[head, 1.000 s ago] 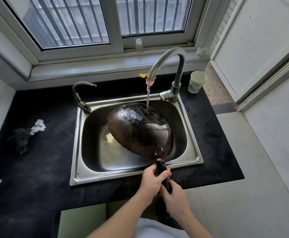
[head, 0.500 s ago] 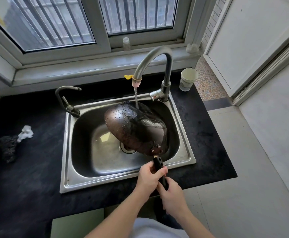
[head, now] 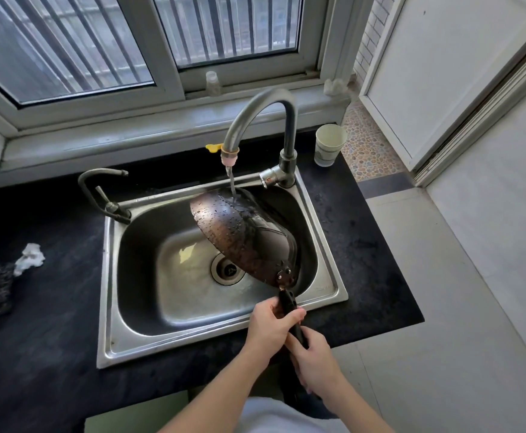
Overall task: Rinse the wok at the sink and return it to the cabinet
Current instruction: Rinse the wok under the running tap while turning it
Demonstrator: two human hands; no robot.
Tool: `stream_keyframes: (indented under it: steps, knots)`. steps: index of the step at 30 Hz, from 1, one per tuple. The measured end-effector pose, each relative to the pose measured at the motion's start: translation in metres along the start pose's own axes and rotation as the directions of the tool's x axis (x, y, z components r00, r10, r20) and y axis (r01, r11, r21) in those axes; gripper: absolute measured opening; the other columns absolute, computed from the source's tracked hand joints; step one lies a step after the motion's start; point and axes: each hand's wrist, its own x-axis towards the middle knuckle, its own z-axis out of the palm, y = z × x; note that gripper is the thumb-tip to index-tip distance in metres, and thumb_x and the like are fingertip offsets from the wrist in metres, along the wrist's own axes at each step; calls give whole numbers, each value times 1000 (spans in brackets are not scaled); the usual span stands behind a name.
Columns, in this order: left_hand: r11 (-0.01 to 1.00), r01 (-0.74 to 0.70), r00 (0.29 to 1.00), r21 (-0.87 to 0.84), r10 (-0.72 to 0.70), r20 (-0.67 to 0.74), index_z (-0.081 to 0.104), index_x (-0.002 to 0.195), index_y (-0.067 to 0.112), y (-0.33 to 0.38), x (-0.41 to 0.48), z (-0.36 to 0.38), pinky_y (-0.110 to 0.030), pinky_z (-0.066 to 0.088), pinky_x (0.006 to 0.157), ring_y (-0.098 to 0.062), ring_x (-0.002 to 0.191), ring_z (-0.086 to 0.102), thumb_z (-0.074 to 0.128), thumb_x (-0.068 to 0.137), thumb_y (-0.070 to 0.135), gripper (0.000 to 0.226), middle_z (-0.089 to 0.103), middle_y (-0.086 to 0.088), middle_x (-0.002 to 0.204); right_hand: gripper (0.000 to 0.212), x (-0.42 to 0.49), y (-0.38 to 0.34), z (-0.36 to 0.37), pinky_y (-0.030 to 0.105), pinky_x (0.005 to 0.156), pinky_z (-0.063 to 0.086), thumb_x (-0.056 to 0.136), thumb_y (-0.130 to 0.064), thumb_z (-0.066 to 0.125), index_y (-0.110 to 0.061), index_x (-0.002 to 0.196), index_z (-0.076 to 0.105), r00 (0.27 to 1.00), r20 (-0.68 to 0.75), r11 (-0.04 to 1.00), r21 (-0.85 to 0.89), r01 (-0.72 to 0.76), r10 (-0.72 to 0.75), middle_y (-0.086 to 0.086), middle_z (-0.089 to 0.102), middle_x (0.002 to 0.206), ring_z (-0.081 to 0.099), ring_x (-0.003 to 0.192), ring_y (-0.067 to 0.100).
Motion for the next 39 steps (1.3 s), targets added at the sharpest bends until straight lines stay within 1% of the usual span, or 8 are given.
stream_keyframes:
  steps: [3,7,9,13,19,28,34,39]
  knots:
    - [987,94,995,-132,-90,40,72,99,11,3,0,4,-30,58,80,-14,86,73,77,82,21,20,77,-2,88,26,-2,-2,-7,17,35,35,100,-27,56,-5,89,63,999,37,997,74,-22,19,1,55,55,46,35,7]
    - [868,277,951,-413,-186,248,68,109,0,8,2,4,-39,55,93,-22,92,69,65,91,9,21,73,-12,95,31,-2,-3,-14,22,32,34,100,-27,57,3,93,60,995,79,983,172,-71,58,6,51,54,42,34,12]
    - [869,296,942,-397,-197,273,70,109,3,8,4,5,-40,54,95,-22,97,69,62,93,8,18,74,-12,100,28,-1,-1,-15,22,32,34,100,-26,57,0,90,59,994,89,976,203,-84,67,5,51,54,41,34,12]
    - [912,264,948,-313,-187,257,70,108,2,9,5,11,-40,54,96,-21,94,68,62,93,11,19,72,-10,93,27,3,3,-19,23,30,32,100,-24,57,-3,83,56,994,80,973,211,-93,77,5,50,52,40,31,12]
    - [929,230,958,-290,-164,235,71,105,2,12,7,11,-45,50,100,-22,94,67,62,94,11,17,72,-9,90,29,10,5,-22,30,38,34,97,-29,60,-5,80,58,997,63,987,150,-49,39,7,51,53,42,36,16]
    - [921,198,965,-335,-123,230,71,101,1,15,9,2,-50,48,103,-23,94,67,65,92,12,16,71,-11,90,29,14,-4,-23,26,35,36,98,-29,59,-6,82,60,995,100,994,105,-28,18,8,53,55,43,34,15]
    - [926,162,970,-342,-86,226,72,102,9,17,2,-6,-47,49,103,-25,103,68,63,93,11,13,74,-10,97,30,13,-8,-21,25,40,38,95,-33,63,-4,88,63,994,107,999,33,20,-24,9,57,60,47,38,13]
    - [930,120,980,-347,-54,193,74,93,16,18,-6,-15,-50,49,102,-25,100,69,64,92,9,12,75,-9,95,27,8,-9,-15,26,38,38,95,-33,62,-7,90,63,992,124,999,16,28,-30,7,57,59,46,38,14]
